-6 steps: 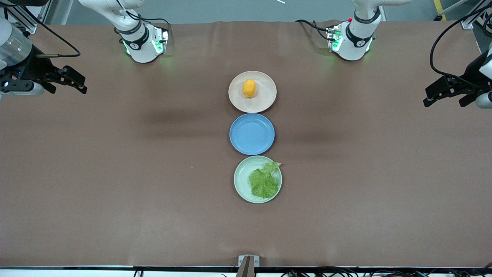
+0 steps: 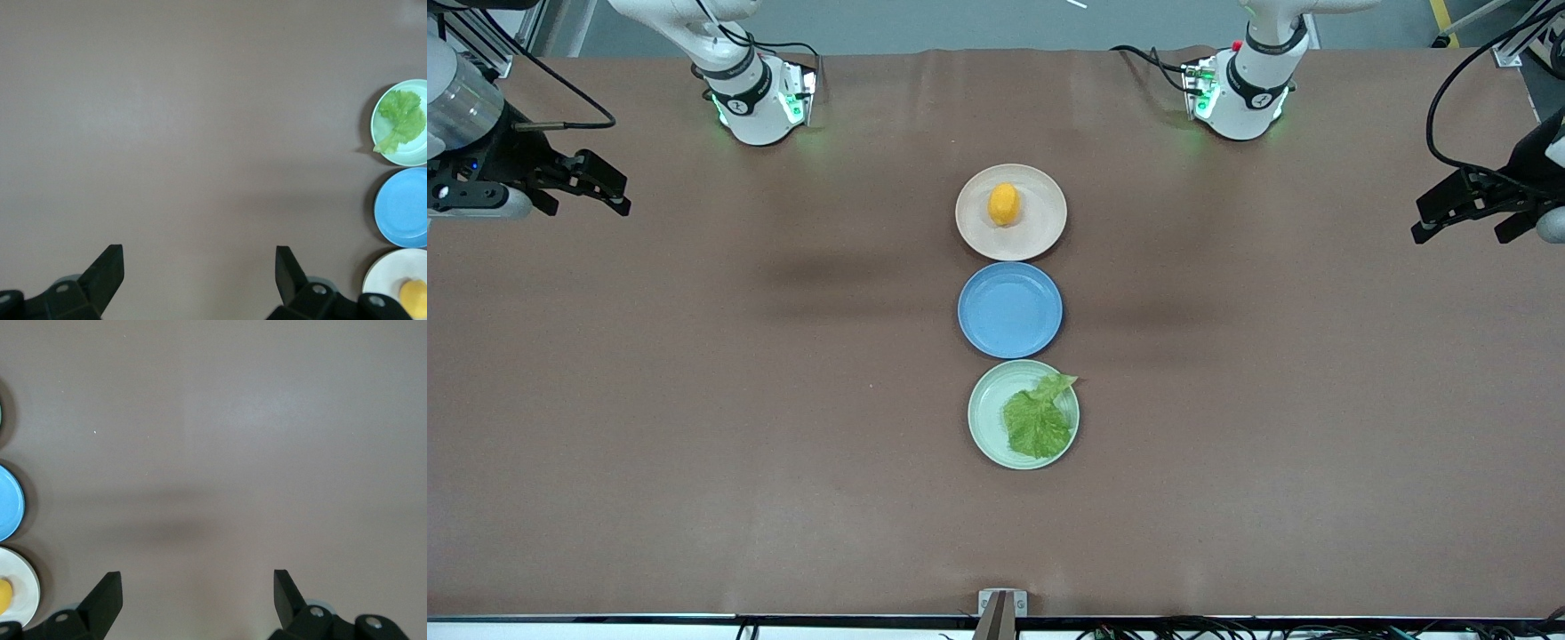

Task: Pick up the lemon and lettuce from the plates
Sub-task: 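Move the left gripper out from rest toward the green plate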

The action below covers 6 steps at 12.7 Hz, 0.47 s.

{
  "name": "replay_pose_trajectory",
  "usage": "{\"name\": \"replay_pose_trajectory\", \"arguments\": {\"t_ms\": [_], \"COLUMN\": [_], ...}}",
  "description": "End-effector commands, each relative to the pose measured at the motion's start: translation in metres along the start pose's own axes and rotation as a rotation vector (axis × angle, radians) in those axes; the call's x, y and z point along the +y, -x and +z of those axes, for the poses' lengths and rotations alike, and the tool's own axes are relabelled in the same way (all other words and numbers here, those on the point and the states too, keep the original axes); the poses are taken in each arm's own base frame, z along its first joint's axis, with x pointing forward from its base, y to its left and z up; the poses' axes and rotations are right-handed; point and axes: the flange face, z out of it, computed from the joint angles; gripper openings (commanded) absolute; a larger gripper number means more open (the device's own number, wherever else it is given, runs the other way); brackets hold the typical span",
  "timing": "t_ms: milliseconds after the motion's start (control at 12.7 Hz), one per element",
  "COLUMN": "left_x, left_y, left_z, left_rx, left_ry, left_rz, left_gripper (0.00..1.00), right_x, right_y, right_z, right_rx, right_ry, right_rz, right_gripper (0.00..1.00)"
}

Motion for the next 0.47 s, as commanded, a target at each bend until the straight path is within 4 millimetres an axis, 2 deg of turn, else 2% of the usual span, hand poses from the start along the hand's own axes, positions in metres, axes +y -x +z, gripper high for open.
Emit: {"name": "replay_pose_trajectory", "arguments": {"t_ms": [0,157,394], "left_x": [0.008,0.024,0.092], "left_y": [0.006,-0.004,-0.027], "left_z": [-0.001,0.022,0.079], "left_rx": [-0.037,-0.086,-0.154], "left_ry": [0.024,0.141,0.219], "left_rz": [0.004,0.006,0.046], "left_gripper": [1.0,1.0,1.0], "right_x": [-0.001,-0.001,-0.002], "right_y": [-0.016,-0.018,-0.02], "right_z": [0.0,0.004,0.006], "right_rx": [-0.029,-0.037,-0.04], "right_ry": [-0.013,-0.049,-0.054], "right_rz": [0.008,0.013,0.009], "right_gripper": [1.0,1.0,1.0]}}
